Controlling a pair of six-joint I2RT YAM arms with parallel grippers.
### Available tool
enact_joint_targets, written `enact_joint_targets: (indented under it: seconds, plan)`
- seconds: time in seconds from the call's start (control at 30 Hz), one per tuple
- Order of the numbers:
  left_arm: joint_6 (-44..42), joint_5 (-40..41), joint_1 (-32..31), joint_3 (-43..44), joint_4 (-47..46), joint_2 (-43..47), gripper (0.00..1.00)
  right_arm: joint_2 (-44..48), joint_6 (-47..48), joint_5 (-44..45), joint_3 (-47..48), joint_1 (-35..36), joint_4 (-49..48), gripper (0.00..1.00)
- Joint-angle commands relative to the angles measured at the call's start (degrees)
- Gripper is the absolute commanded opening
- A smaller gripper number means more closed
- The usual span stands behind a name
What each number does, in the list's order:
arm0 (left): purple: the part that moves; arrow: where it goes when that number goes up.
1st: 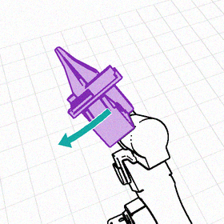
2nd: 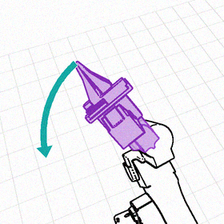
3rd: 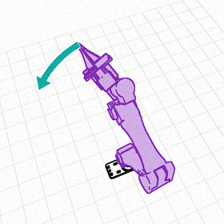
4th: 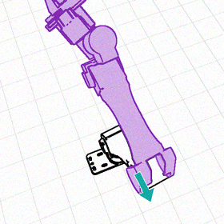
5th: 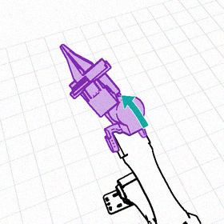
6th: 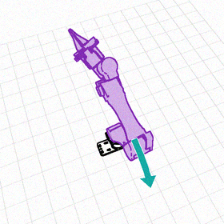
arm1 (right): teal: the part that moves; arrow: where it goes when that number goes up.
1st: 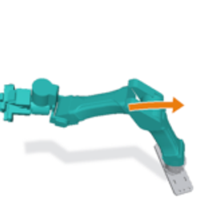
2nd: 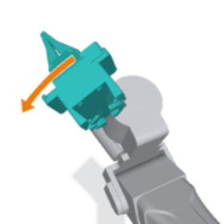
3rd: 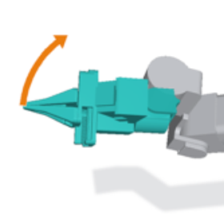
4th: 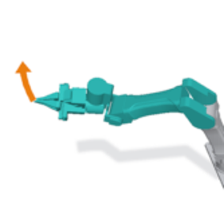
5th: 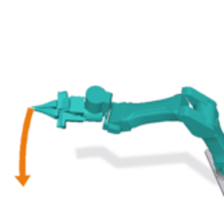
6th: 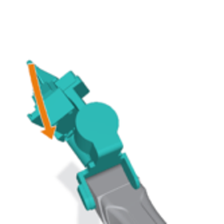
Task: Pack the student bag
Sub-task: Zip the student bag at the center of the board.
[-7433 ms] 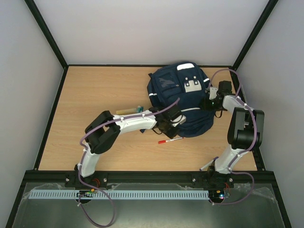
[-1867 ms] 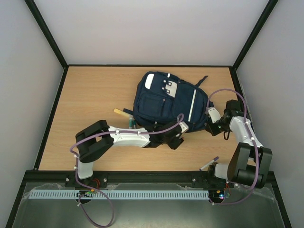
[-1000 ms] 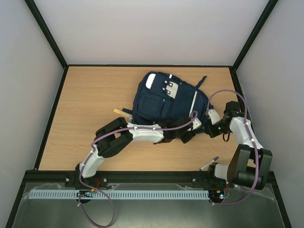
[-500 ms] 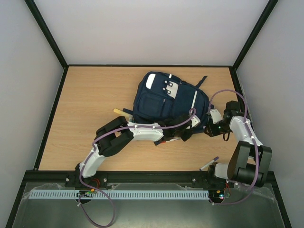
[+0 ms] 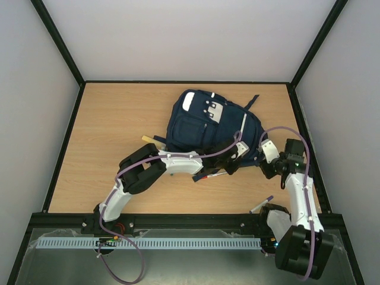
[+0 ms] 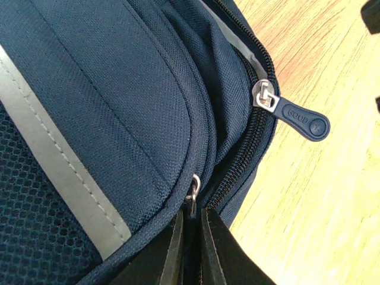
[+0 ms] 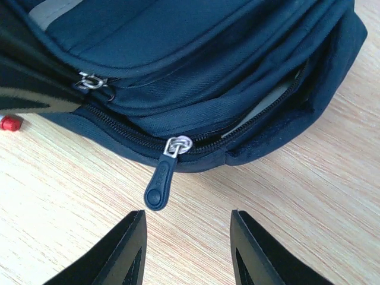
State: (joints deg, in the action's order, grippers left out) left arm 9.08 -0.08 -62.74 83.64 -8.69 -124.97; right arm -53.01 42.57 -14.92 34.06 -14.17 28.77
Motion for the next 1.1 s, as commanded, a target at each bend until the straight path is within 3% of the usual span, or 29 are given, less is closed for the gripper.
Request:
enact_joint_targets:
  seconds: [0.0, 0.3, 0.57, 1.07]
  plan:
    - [2.0, -3.4, 1.0, 0.5, -3.4, -0.4, 0.04, 4.0, 6.8, -1.2, -3.5, 0.7, -0.7, 0.4]
    - [3.8, -8.3, 2.7, 2.6, -3.7, -0.7, 0.03, 8.1, 23.6, -0.1, -9.0, 1.8, -4.2, 0.51]
    - [3.6, -10.1, 3.5, 5.4, -1.8, -0.2, 0.02, 7.4, 29.4, 0.1, -9.5, 2.8, -10.5, 0.58]
    - [2.7, -11.2, 3.5, 8.8, 1.3, -0.5, 0.02, 4.6, 34.4, 2.9, -11.6, 3.8, -20.6, 0.54]
